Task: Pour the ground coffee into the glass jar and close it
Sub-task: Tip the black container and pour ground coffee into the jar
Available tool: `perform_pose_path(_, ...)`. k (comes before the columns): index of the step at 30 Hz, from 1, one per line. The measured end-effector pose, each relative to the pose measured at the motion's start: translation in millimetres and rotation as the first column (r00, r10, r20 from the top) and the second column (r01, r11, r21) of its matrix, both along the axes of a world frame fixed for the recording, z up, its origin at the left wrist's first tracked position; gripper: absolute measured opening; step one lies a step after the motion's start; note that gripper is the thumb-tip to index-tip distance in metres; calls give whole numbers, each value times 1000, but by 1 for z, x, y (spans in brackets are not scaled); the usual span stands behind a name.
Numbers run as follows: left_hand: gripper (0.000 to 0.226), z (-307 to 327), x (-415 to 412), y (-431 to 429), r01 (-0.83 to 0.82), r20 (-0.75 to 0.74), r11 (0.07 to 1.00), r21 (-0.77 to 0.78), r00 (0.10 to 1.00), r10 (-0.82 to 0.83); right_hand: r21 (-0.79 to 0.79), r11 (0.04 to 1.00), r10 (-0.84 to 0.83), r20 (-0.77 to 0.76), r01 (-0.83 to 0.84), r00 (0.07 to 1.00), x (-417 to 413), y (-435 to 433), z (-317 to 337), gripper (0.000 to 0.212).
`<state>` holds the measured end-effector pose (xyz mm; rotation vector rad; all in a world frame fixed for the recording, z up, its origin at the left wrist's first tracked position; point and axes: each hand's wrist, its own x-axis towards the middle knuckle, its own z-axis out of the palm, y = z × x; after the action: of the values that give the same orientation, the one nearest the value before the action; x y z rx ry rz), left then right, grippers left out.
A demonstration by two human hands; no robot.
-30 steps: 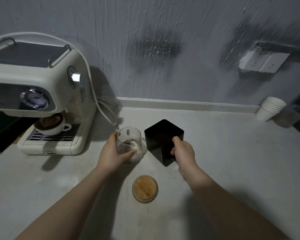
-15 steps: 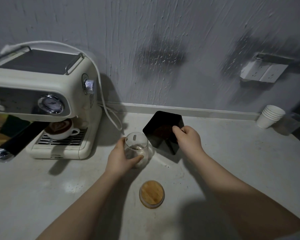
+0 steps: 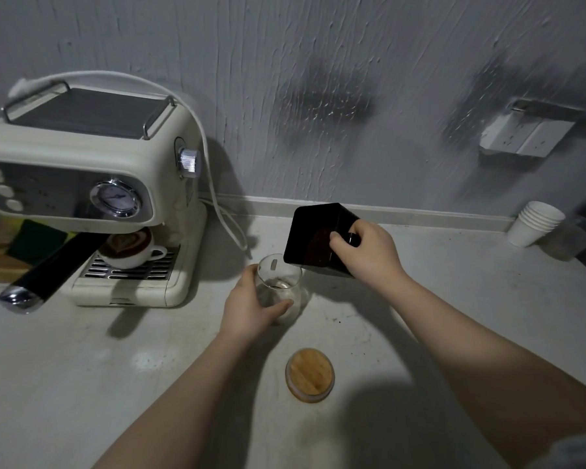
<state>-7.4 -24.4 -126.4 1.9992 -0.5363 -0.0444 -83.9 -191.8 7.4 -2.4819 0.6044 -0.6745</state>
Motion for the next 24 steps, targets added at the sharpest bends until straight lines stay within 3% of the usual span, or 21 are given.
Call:
perform_pose_path(6,84,0,1,0,9,-2,1000,-5,1000,-9,-148,988,49,-35,-54,998,1,3,4,42)
perform_pose_path(24,86,-3,2,0,13,-11,1000,-7,1000,-14,-352,920,144,-99,-170,985,8,7,7,33)
